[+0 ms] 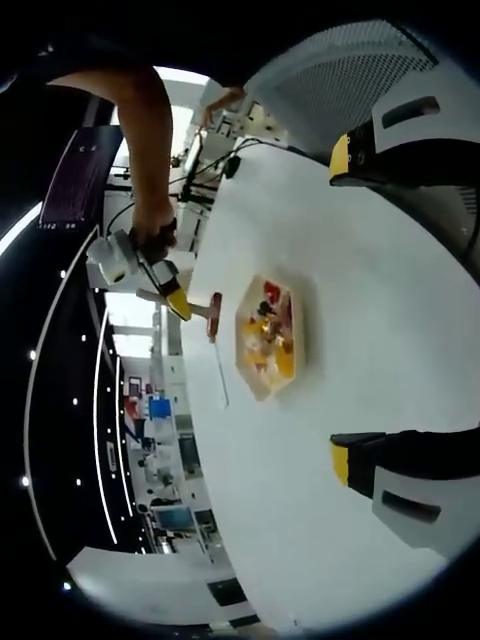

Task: Place the target food into the container with the food tongs after gripping and lifting it, then release it inside without dropping or visibly crushing the food.

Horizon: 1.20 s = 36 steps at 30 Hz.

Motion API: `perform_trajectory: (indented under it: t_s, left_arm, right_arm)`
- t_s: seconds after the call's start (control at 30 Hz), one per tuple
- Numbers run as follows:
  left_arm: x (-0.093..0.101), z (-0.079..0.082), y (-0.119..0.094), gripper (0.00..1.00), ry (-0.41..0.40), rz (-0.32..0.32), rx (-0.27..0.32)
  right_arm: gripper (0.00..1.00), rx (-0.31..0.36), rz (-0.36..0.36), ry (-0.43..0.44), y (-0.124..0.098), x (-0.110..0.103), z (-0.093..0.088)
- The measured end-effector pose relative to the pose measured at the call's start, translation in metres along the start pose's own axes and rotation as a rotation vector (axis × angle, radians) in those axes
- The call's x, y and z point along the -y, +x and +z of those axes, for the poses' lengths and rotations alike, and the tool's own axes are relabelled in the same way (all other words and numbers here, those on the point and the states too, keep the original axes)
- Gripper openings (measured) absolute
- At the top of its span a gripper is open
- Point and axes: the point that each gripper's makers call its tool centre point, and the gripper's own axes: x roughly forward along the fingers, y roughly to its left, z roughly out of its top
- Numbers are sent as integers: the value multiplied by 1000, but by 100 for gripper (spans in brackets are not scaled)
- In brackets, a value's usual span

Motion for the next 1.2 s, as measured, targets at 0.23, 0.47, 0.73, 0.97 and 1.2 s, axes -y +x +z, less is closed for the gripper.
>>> perform_trajectory:
  t_s: [0.23, 0.47, 0.73, 0.97, 1.2]
  left_arm:
    - [0, 1, 0, 99, -1, 2, 2]
    - [0, 0, 0, 99, 0, -1, -1]
    - [1, -1, 0, 99, 3, -2, -5]
    - [1, -1, 1, 99, 3, -4, -7]
    - [3, -3, 1, 99, 4, -10, -18]
  right_arm:
    - [16, 2, 16, -16, 7, -6, 2]
    - [17, 38, 14, -42, 8, -6, 7]
    - [20, 57, 13, -32, 7, -3, 8]
    - [21, 60, 13, -15, 3, -1, 6]
    - [21, 142, 31, -8, -10, -3, 16]
